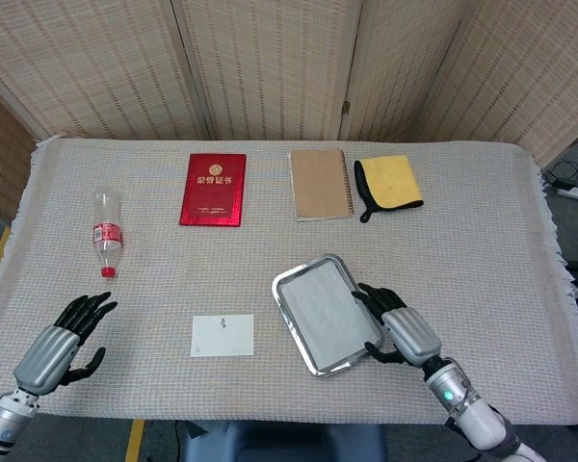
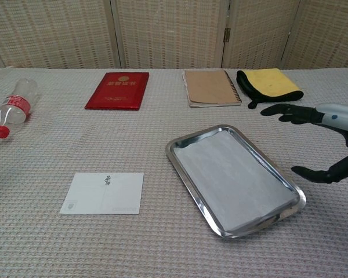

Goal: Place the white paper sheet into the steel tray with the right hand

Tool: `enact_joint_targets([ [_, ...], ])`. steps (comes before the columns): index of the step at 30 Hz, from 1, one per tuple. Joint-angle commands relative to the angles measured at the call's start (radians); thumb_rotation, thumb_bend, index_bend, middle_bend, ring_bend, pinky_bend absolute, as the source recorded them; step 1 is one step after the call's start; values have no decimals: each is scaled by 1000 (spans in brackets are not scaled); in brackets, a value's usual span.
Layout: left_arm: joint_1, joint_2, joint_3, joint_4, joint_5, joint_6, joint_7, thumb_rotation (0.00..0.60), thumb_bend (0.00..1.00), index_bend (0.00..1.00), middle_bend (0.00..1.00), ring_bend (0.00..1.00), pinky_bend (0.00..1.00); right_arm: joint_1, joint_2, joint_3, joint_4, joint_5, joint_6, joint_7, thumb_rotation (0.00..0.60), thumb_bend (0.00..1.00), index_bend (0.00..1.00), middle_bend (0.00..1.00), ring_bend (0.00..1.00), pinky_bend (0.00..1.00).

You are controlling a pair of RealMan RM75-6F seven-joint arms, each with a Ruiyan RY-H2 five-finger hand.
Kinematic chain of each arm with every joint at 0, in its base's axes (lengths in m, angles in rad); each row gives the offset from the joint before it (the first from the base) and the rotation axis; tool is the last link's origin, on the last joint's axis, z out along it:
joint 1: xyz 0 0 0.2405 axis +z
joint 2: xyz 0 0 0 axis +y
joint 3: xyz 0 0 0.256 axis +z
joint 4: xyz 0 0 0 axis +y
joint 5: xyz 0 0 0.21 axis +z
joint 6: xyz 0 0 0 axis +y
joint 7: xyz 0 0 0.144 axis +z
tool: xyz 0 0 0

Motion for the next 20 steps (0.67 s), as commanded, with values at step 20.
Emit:
enact_joint_targets([
  [20,15,-15,3,5,26,37,82,600,580,0,0,0,0,-303,61,-90,269,-234,431,-87,600,448,0,0,0,0],
])
